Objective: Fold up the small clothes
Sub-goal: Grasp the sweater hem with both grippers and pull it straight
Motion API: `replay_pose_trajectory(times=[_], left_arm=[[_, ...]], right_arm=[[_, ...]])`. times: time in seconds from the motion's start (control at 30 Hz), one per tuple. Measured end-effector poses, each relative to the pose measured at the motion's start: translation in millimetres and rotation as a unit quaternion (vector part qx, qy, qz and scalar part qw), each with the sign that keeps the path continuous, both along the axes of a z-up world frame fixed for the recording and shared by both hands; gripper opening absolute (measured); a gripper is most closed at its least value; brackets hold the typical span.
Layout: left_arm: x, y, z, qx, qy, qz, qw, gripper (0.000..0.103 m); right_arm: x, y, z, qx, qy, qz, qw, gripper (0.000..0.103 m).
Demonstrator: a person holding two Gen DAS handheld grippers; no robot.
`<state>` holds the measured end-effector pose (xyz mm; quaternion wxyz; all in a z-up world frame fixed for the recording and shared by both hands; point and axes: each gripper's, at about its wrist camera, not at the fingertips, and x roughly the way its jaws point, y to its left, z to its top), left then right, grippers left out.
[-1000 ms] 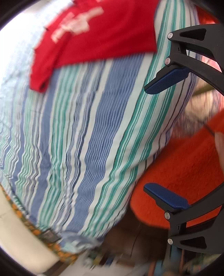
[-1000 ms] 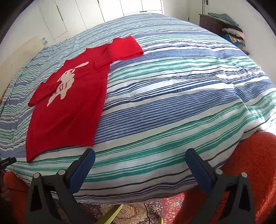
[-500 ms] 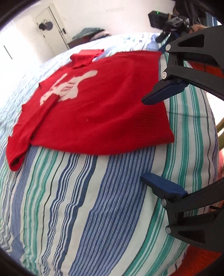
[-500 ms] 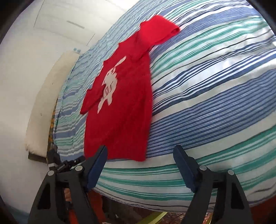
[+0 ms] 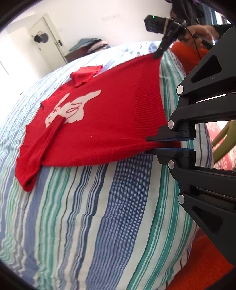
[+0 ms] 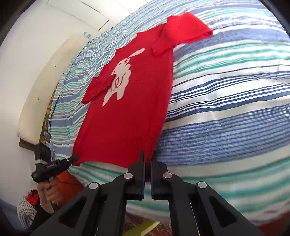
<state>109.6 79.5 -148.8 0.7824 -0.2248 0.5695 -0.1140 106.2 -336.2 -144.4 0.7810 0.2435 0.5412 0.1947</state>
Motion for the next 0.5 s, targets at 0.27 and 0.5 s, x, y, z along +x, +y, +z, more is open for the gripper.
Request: replay_pose_trajectory(times=[0.27, 0.5], left_arm=[[-4, -11, -4, 0.063, 0.011, -0.029, 0.9975, 0.003], [3, -1, -47, 0.064, 0.064, -0.002, 0.9959, 0.002]], right_arm=[[-7, 1, 15, -0.081, 0.001, 0.037, 0.996, 0.004], [-11, -5, -24, -0.1, 0.052, 0.027, 0.993, 0.003]])
